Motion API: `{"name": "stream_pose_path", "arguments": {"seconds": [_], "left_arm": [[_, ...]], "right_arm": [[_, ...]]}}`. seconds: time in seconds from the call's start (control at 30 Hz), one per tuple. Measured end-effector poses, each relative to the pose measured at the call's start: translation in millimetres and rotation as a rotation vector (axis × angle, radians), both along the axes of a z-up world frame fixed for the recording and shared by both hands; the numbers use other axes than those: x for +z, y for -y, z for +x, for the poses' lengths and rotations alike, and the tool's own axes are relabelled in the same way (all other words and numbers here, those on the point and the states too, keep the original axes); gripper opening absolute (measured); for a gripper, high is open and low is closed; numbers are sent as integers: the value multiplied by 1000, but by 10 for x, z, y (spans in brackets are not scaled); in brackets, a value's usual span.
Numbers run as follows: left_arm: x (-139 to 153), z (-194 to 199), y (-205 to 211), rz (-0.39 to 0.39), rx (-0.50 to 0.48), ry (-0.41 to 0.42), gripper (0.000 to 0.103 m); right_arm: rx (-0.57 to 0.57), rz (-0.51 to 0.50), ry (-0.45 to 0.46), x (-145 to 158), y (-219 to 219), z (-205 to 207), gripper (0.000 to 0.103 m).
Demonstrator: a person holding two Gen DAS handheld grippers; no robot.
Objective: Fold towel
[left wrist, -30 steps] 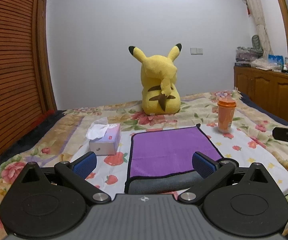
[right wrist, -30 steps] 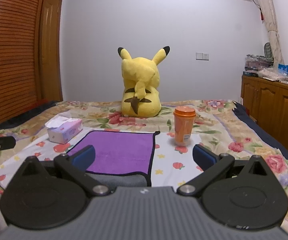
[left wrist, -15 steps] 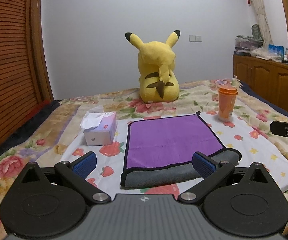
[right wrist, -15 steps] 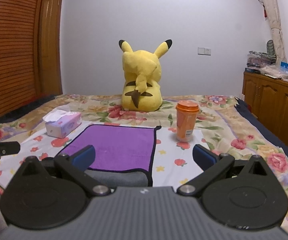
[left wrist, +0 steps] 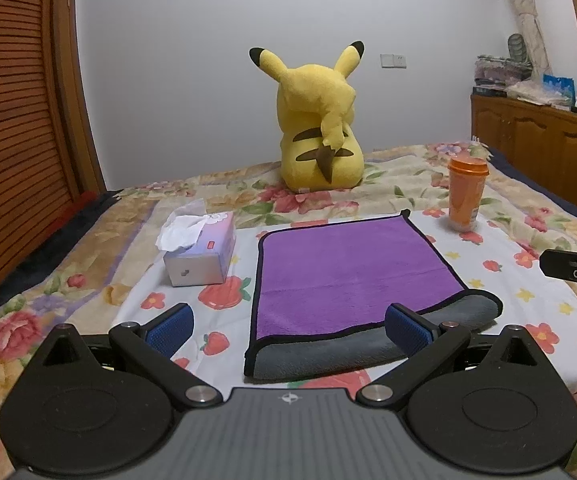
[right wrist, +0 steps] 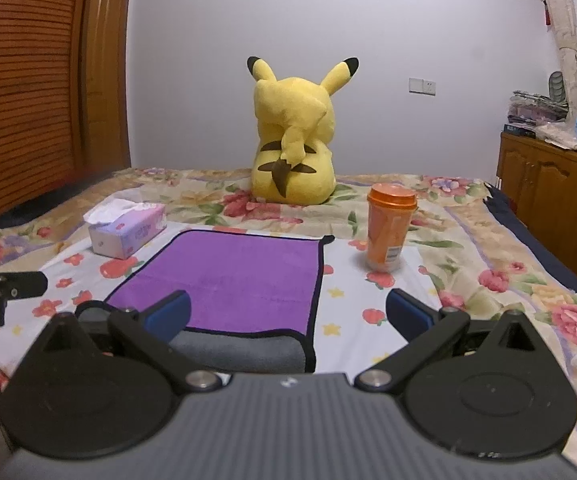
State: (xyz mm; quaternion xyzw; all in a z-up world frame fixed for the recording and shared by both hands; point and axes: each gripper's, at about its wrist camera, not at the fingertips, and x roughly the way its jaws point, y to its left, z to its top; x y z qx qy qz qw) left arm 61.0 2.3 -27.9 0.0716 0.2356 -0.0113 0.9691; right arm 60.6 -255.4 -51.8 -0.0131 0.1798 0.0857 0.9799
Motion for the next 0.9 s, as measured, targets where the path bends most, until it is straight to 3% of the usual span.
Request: {"name": "stream_pose_path", "arguments": {"seconds": [0.9], "left_arm": [[-235, 547, -156, 9, -7, -109, 103]], "right_arm": [[116, -46, -87, -132, -241, 536, 103]]}}
